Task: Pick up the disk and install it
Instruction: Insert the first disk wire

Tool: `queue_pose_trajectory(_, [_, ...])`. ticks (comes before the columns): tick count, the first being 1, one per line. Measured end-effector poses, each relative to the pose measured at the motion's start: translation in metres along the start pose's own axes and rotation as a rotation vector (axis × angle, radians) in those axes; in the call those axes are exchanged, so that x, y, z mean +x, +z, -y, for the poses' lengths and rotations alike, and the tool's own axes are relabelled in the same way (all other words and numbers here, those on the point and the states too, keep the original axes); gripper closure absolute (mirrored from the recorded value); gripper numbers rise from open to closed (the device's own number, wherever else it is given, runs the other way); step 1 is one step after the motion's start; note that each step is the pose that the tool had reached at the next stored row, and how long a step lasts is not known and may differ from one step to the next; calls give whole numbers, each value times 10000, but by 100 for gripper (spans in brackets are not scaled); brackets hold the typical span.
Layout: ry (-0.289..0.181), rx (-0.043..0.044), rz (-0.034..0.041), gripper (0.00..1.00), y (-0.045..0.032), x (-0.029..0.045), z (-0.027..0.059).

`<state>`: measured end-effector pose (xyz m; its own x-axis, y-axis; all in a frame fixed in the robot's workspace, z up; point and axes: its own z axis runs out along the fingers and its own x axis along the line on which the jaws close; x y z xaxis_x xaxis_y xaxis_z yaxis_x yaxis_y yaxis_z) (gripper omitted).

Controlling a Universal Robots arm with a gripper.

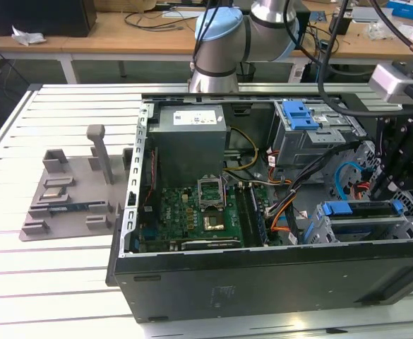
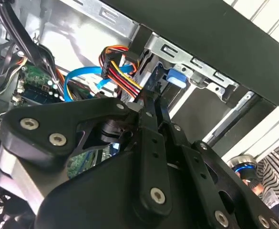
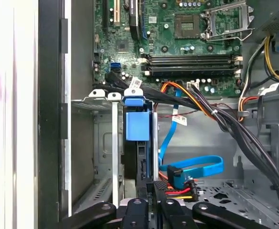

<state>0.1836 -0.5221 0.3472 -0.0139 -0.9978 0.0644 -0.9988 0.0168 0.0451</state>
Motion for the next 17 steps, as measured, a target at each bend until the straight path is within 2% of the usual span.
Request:
queue_pose_trajectory(8, [1,1,-2,83,50,10,2])
queue_pose_trajectory(14, [2,1,-9,83,115,15,4])
queue_pose_trajectory(17, [1,-1,0,83,119,15,5])
